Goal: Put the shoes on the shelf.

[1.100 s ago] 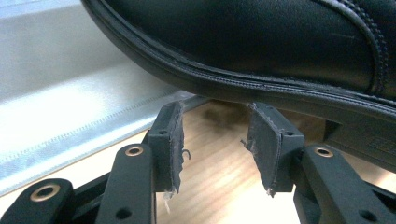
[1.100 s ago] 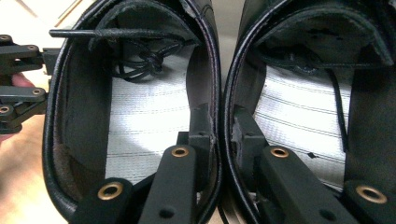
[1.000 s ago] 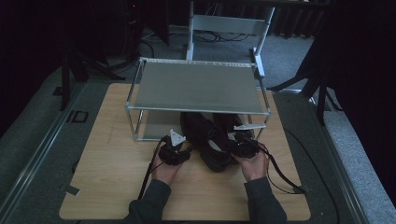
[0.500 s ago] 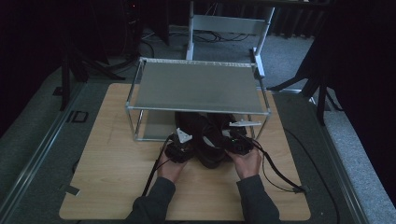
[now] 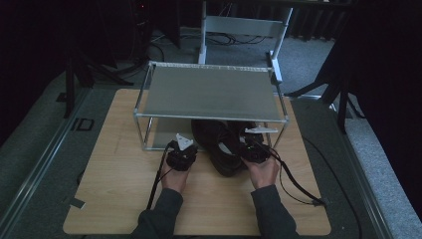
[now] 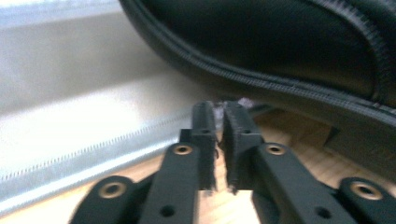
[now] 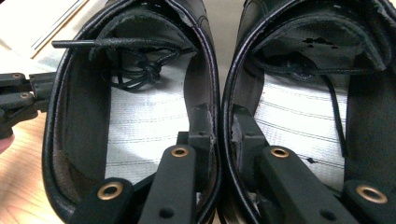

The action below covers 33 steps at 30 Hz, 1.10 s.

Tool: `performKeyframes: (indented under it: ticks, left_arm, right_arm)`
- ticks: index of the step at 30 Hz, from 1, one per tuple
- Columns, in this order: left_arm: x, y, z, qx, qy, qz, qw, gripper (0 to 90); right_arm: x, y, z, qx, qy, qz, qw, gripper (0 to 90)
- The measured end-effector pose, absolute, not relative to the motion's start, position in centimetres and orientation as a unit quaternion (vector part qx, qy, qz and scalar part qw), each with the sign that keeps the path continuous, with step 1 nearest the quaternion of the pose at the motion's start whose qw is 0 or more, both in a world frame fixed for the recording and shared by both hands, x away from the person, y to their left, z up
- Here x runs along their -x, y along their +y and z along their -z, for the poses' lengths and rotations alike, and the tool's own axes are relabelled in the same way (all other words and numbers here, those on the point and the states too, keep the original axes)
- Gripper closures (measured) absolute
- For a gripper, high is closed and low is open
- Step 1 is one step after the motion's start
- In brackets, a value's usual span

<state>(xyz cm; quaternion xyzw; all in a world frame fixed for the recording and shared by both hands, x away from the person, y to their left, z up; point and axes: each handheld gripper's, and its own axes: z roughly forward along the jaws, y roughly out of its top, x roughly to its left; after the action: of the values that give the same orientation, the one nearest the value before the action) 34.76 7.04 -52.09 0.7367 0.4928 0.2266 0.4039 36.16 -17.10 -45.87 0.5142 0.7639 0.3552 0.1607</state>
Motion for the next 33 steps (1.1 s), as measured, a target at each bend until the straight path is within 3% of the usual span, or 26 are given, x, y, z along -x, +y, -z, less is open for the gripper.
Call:
performKeyframes:
  ticks: [11,22,27,30,33]
  left_arm:
    - [-35.7,5.7,52.5,-0.742,0.494,-0.208,0.403,89.4]
    - [-36.7,4.3,53.4,-0.748,0.493,-0.171,0.41,89.9]
    - [-36.6,4.5,53.3,-0.75,0.495,-0.176,0.402,89.6]
    - [-36.6,4.6,53.2,-0.747,0.502,-0.184,0.396,84.2]
    - [-36.2,5.0,52.8,-0.738,0.514,-0.215,0.382,83.2]
  right_arm:
    - [-36.6,-16.4,46.6,-0.521,0.756,-0.363,0.157,80.8]
    - [-37.2,-15.3,46.7,-0.513,0.753,-0.353,0.213,80.9]
    - [-37.6,-15.4,46.9,-0.518,0.747,-0.364,0.205,80.9]
    - [-37.7,-15.5,47.1,-0.524,0.741,-0.37,0.198,80.9]
    - [-38.0,-15.5,47.2,-0.53,0.736,-0.375,0.191,80.9]
